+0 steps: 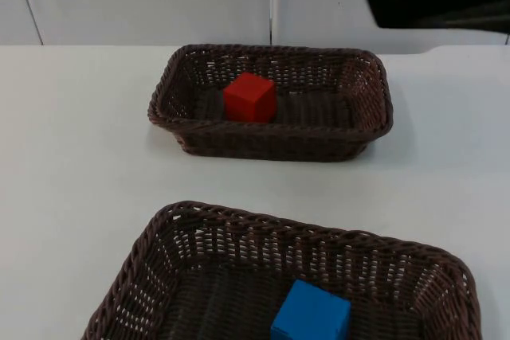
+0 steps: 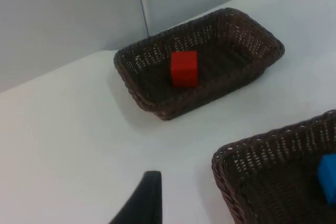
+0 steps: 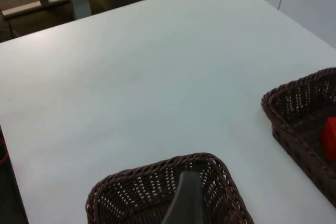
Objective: Pick up one cube with the left hand and place it into the upper basket. Pick up one cube with the right hand and place it into the lower basket.
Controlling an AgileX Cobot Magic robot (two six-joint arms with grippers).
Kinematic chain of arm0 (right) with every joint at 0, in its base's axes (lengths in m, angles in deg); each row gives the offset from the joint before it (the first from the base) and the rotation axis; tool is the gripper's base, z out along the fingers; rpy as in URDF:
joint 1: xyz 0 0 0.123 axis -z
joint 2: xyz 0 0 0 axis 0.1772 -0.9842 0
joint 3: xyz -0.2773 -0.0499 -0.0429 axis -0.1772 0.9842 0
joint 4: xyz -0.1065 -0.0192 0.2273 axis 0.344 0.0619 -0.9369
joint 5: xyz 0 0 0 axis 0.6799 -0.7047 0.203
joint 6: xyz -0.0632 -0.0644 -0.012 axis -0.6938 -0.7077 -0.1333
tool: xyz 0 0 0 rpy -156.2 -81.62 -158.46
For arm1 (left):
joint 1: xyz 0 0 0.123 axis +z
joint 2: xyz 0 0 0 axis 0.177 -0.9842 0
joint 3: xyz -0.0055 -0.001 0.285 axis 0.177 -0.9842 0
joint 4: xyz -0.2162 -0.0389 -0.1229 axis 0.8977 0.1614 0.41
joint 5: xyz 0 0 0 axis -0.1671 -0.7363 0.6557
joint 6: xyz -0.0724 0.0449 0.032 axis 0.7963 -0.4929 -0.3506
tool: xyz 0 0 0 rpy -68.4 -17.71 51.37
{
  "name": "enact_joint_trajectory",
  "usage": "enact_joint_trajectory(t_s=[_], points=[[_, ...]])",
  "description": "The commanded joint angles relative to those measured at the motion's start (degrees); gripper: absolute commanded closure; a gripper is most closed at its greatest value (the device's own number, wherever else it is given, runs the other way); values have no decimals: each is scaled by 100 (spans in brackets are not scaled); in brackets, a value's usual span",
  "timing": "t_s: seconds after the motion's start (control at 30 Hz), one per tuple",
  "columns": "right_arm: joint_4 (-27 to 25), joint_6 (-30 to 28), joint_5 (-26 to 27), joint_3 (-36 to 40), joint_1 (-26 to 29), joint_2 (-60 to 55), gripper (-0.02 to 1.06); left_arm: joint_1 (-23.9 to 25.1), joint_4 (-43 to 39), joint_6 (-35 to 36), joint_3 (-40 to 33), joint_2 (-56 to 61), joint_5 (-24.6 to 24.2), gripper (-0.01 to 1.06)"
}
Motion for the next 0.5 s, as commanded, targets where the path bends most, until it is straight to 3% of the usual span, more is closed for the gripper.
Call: enact_joint_trajectory(t_s=[0.0,0.2,0.47], points=[[-15,-34,188,139,-7,179,37,-32,96,-12,-19,160,-15,0],[-15,-34,335,514,-7,658,37,-32,53,101,-19,1013,-26,0],[-15,-34,487,957,-7,1349,37,-32,-513,913,-94,1683,-289,0]])
